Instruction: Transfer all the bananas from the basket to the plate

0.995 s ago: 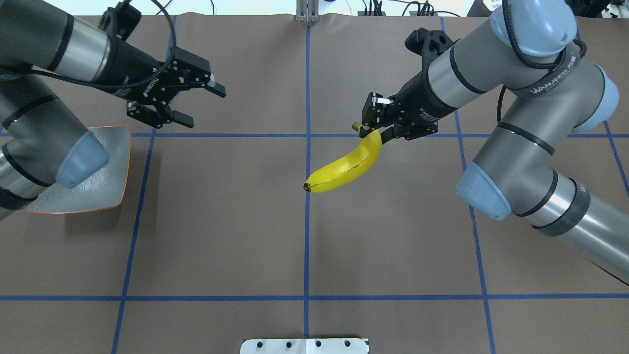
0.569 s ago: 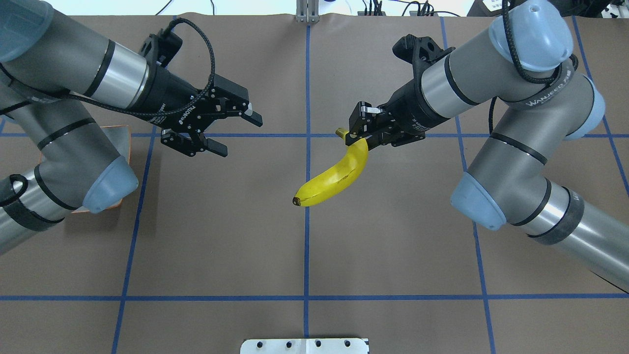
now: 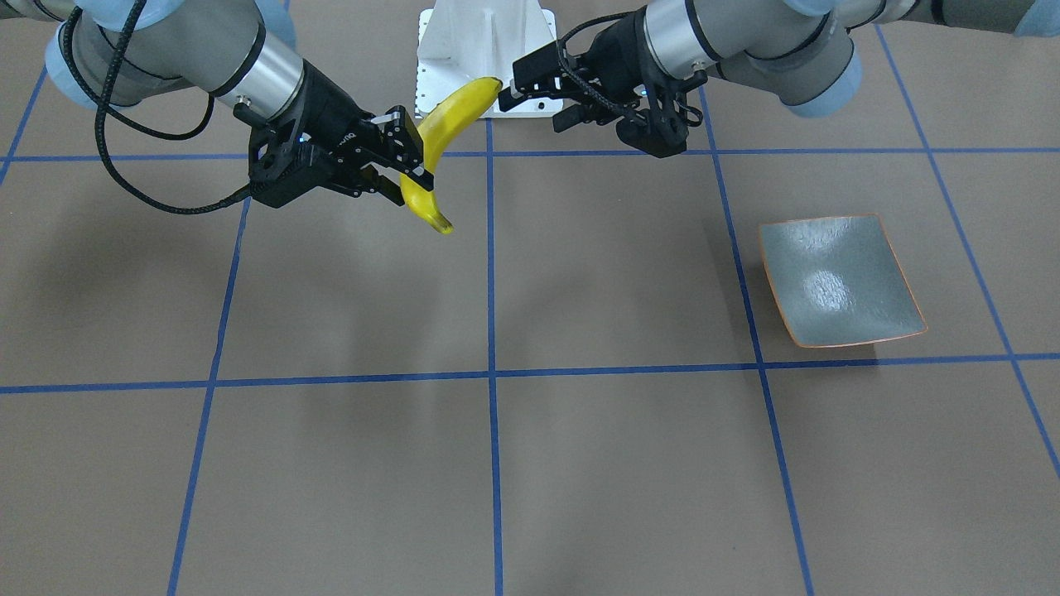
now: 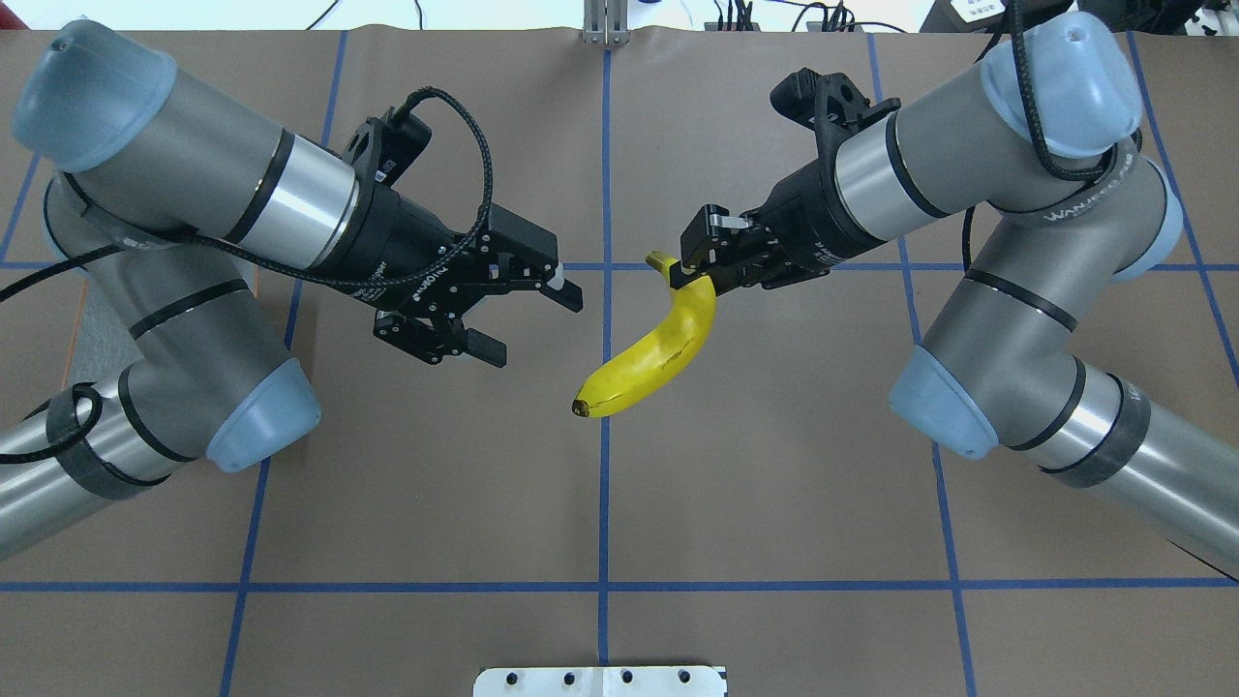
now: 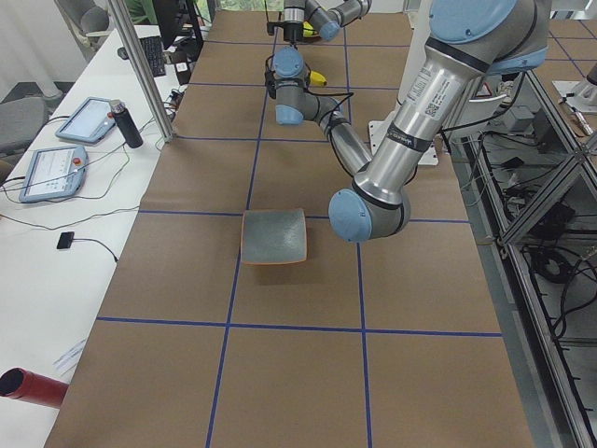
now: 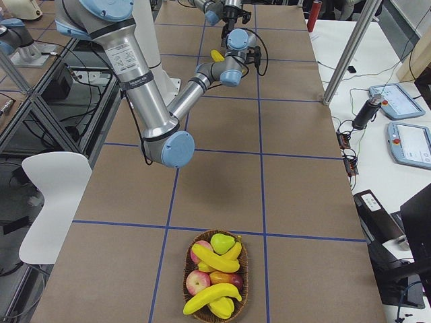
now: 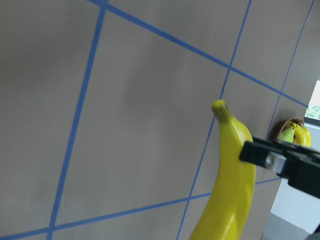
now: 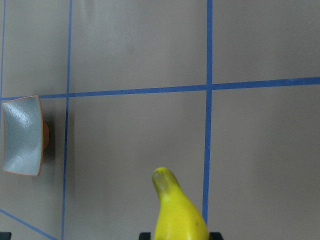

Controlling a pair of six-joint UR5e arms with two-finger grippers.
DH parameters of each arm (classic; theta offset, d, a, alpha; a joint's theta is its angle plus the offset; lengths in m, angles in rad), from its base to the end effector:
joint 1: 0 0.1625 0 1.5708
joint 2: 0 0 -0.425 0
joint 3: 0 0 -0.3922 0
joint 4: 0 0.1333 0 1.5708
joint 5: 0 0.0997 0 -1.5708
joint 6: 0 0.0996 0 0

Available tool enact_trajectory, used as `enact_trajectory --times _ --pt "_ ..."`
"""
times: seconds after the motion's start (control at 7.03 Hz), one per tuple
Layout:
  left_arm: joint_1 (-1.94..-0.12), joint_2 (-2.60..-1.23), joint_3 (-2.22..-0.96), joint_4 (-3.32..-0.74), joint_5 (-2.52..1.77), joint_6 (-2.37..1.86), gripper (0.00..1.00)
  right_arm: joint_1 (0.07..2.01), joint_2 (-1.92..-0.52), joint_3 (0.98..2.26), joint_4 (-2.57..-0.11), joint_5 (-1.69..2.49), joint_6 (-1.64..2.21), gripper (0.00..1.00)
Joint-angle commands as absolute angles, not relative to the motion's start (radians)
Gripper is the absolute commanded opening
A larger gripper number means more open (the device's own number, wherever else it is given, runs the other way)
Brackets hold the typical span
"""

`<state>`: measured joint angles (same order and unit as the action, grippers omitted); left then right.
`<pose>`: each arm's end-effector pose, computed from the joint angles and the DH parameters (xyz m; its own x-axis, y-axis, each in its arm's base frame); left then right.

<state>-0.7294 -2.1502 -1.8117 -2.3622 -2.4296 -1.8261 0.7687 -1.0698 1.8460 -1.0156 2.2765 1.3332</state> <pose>0.3798 -0.4171 0.1290 0.0030 -0.2239 -0.9746 -0.1321 0.9660 -0.2224 -0.3701 -0.4535 0.1816 0.1836 -0.0717 0.9804 -0.0340 0.9963 0.0792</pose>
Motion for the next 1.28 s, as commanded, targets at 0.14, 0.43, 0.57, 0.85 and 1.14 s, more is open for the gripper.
enact_trajectory --times 0.14,0.43,0.57,0.85,1.14 --pt "-0.658 -2.183 -1.818 -2.396 -2.323 -1.828 1.0 0.77 -1.075 1.844 -0.881 2.278 1.35 0.0" --pt "-0.64 -2.184 -1.819 -2.411 -2.296 -1.829 1.0 0.77 -1.077 1.844 -0.845 2.281 1.358 0.0" --pt "-0.634 -2.189 -1.816 -2.411 -2.296 -1.829 1.0 0.77 -1.077 1.845 -0.827 2.283 1.359 0.0" --pt "-0.62 -2.204 -1.812 -2.411 -2.29 -1.829 1.0 0.77 -1.081 1.845 -0.811 2.284 1.359 0.0" --pt "-0.585 -2.218 -1.81 -2.414 -2.238 -1.829 1.0 0.769 -1.081 1.847 -0.81 2.286 1.359 0.0"
